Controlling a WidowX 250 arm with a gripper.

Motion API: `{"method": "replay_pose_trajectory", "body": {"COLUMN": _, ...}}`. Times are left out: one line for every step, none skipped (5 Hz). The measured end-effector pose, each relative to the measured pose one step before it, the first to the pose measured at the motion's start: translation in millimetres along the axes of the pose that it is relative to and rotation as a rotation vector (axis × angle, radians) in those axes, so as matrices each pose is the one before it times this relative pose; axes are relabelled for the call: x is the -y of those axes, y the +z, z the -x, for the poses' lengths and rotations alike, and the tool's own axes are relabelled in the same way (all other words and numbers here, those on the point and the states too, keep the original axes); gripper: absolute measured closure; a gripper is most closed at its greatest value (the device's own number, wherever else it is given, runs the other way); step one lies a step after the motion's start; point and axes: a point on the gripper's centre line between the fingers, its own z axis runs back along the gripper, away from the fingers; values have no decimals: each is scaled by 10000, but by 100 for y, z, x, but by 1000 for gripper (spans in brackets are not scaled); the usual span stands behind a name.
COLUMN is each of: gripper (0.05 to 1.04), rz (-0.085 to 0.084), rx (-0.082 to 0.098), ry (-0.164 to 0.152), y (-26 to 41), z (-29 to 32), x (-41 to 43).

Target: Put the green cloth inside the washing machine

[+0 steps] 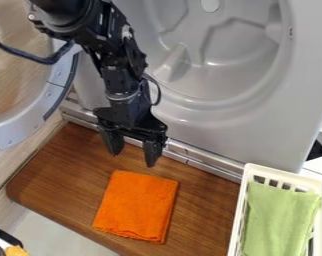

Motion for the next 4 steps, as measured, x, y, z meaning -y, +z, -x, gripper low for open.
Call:
{"method": "replay_pose_trajectory", "body": {"gripper": 84, "rz": 34, "rx": -249, "ry": 32, "y": -488, "z": 360, "x": 206}}
{"method": "replay_pose_trajectory", "body": {"gripper": 84, "rz": 109, "rx": -116, "ry": -1206, "y": 692, "z": 45, "x": 4037}}
{"method": "replay_pose_trajectory", "body": {"gripper": 84, "rz": 200, "rx": 696, "ry": -1770, "y": 2595, "z": -1919, "x": 4907}}
{"method": "replay_pose_trajectory", "body": {"gripper": 84, "rz": 721, "rx": 544, "ry": -1844, "y": 408, "z": -2788, "x": 4488}}
